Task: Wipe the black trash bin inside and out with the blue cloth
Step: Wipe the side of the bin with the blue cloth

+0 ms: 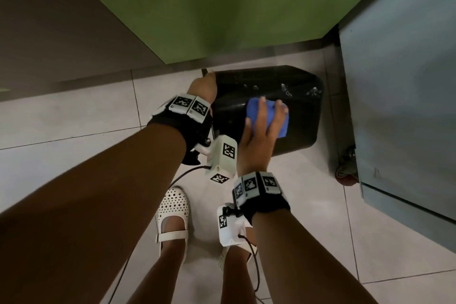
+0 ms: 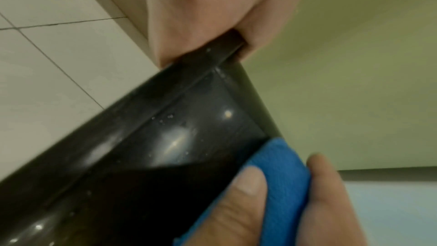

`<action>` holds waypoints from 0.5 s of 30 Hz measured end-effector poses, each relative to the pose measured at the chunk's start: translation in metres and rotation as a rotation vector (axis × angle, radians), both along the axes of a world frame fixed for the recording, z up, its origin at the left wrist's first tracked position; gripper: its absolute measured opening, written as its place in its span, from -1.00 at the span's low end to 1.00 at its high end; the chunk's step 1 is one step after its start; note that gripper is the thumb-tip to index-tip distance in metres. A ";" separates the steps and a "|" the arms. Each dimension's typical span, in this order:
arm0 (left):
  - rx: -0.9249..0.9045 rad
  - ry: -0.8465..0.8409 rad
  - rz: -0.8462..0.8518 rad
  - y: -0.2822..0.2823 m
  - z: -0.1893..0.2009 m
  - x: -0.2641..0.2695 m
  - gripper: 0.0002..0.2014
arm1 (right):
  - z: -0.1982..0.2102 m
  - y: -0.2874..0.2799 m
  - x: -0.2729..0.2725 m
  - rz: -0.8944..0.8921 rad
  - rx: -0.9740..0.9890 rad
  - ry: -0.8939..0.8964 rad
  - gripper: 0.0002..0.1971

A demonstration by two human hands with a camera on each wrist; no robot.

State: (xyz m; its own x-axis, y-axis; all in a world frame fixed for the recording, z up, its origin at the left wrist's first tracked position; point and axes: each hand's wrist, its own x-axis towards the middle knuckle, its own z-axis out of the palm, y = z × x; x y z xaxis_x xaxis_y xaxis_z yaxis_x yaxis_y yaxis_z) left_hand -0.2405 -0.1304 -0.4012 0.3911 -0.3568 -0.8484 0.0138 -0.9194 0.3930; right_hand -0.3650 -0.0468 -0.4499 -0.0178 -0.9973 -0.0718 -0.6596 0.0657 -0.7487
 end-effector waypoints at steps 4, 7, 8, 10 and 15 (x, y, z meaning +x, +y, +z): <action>-0.037 -0.190 -0.036 -0.004 0.009 0.006 -0.46 | -0.004 0.001 0.004 0.325 -0.066 0.137 -0.48; -0.050 -0.185 -0.188 -0.004 0.012 0.004 -0.46 | 0.003 -0.014 -0.008 0.281 -0.081 0.136 -0.53; -0.037 -0.173 -0.234 -0.002 0.012 0.004 -0.49 | 0.006 -0.022 -0.015 0.197 -0.043 0.157 -0.53; -0.007 -0.128 -0.237 -0.002 0.013 0.005 -0.54 | 0.008 -0.043 -0.031 -0.044 -0.008 0.140 -0.53; -0.061 -0.176 -0.129 -0.004 0.015 0.001 -0.51 | 0.021 -0.082 -0.063 -0.371 0.180 0.042 -0.53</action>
State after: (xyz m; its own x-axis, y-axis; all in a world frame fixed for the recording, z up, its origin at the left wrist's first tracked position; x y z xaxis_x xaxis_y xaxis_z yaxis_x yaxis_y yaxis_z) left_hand -0.2397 -0.1342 -0.3864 0.4789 -0.4620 -0.7465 -0.1755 -0.8835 0.4343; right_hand -0.4283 -0.1284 -0.4290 -0.3804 -0.8941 -0.2364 -0.5965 0.4325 -0.6761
